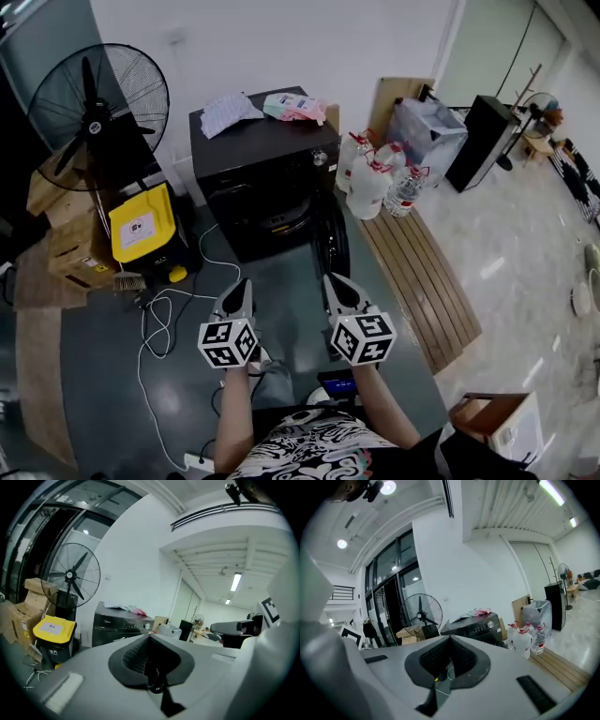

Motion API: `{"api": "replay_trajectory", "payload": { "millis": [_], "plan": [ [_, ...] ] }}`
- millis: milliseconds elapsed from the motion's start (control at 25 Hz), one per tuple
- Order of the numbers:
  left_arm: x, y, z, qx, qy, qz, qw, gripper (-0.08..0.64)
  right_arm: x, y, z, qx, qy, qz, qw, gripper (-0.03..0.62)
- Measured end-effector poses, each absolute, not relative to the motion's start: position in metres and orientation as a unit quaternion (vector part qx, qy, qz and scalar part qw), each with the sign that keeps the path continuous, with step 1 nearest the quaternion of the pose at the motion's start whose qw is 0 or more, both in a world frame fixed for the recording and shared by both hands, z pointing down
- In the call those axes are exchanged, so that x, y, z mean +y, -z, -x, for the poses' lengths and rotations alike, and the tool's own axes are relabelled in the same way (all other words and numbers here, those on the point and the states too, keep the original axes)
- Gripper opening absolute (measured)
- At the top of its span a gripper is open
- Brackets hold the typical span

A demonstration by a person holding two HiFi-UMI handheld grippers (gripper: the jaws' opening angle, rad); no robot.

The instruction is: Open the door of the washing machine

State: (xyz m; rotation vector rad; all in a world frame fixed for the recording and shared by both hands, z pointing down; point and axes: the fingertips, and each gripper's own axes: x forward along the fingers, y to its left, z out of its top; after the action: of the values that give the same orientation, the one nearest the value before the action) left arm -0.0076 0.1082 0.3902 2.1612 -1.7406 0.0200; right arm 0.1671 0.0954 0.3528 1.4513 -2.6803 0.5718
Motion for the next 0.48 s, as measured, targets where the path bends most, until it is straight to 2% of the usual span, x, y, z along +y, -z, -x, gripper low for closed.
{"api": "replay_trajectory", "payload": {
  "millis": [480],
  "plan": [
    [0.128,-0.351,-0.003,-0.615,0.008,-0.773,0.153,0.0,0.117,-0.335,-0.176,-0.866,-0.16,-0.472,0.04,0.002]
  ]
}}
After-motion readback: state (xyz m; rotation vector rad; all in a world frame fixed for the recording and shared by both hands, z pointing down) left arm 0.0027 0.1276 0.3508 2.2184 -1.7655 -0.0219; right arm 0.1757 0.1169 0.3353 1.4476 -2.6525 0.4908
